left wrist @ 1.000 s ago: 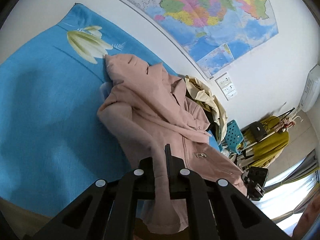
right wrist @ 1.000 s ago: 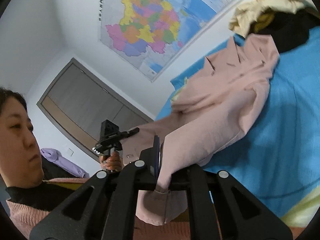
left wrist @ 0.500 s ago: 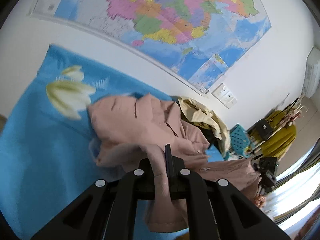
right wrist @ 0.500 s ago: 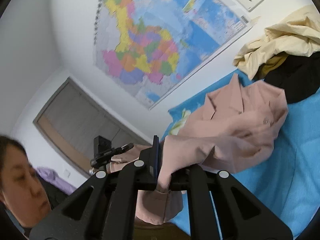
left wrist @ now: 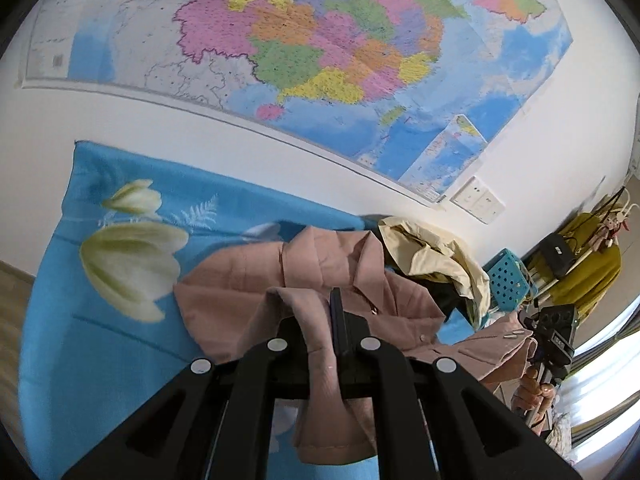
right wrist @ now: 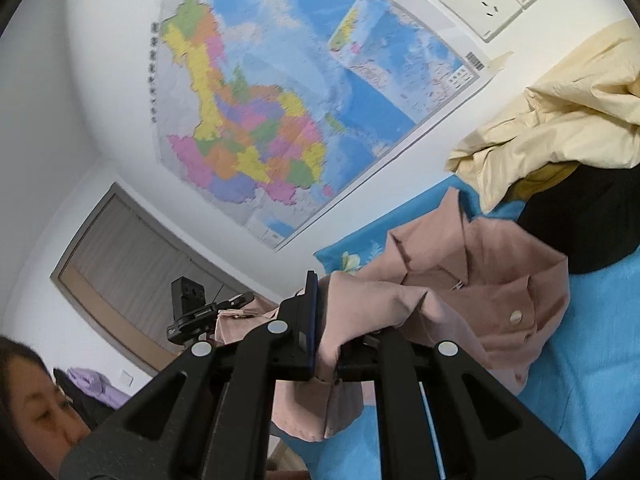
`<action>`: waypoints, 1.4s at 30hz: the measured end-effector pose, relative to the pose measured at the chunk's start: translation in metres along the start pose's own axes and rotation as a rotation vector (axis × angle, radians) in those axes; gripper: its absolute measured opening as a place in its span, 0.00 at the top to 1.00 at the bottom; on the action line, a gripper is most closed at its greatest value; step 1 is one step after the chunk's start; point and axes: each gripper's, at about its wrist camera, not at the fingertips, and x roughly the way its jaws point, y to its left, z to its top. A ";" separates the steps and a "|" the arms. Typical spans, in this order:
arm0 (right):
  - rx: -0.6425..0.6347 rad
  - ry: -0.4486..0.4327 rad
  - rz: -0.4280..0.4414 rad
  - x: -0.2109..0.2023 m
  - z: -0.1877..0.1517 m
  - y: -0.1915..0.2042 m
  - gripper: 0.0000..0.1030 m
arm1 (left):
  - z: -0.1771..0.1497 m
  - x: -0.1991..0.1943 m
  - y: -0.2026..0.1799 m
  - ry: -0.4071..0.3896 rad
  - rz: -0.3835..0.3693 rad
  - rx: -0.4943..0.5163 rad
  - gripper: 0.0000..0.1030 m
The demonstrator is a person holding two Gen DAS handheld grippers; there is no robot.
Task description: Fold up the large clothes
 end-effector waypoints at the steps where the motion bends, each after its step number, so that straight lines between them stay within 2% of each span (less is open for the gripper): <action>1: 0.012 -0.003 -0.007 0.003 0.005 -0.004 0.93 | 0.005 0.004 0.000 0.006 0.002 -0.001 0.95; 6: 0.050 0.004 -0.029 0.020 0.024 -0.025 0.93 | 0.025 0.027 0.001 0.029 0.039 0.003 0.95; 12: 0.137 0.029 -0.101 0.049 0.044 -0.068 0.92 | 0.046 0.075 0.013 0.104 0.098 -0.021 0.95; 22: 0.245 0.054 -0.229 0.088 0.059 -0.132 0.90 | 0.071 0.170 0.058 0.243 0.170 -0.149 0.93; 24: 0.244 0.058 -0.272 0.097 0.062 -0.139 0.87 | 0.072 0.187 0.069 0.275 0.178 -0.179 0.89; 26: 0.244 0.067 -0.291 0.103 0.064 -0.143 0.76 | 0.072 0.200 0.082 0.302 0.211 -0.220 0.82; 27: 0.236 0.067 -0.292 0.105 0.065 -0.142 0.72 | 0.072 0.202 0.087 0.306 0.213 -0.229 0.73; 28: 0.220 0.068 -0.290 0.106 0.066 -0.140 0.70 | 0.071 0.203 0.091 0.314 0.191 -0.234 0.58; 29: 0.206 0.061 -0.286 0.105 0.067 -0.136 0.64 | 0.070 0.201 0.096 0.318 0.157 -0.237 0.48; 30: 0.192 0.049 -0.271 0.103 0.068 -0.131 0.54 | 0.069 0.197 0.097 0.308 0.150 -0.236 0.48; 32: 0.141 0.026 -0.272 0.098 0.068 -0.117 0.44 | 0.066 0.182 0.097 0.272 0.142 -0.206 0.45; 34: 0.083 0.019 -0.282 0.095 0.067 -0.103 0.42 | 0.059 0.159 0.087 0.220 0.107 -0.124 0.43; 36: -0.013 0.019 -0.276 0.094 0.059 -0.081 0.40 | 0.050 0.139 0.070 0.168 0.114 -0.007 0.40; 38: -0.126 0.037 -0.316 0.100 0.048 -0.061 0.37 | 0.035 0.121 0.045 0.118 0.140 0.155 0.36; 40: -0.259 0.088 -0.359 0.116 0.031 -0.042 0.29 | 0.019 0.116 0.020 0.096 0.161 0.300 0.33; 42: -0.382 0.192 -0.423 0.147 0.012 -0.031 0.26 | 0.003 0.126 -0.003 0.113 0.189 0.447 0.32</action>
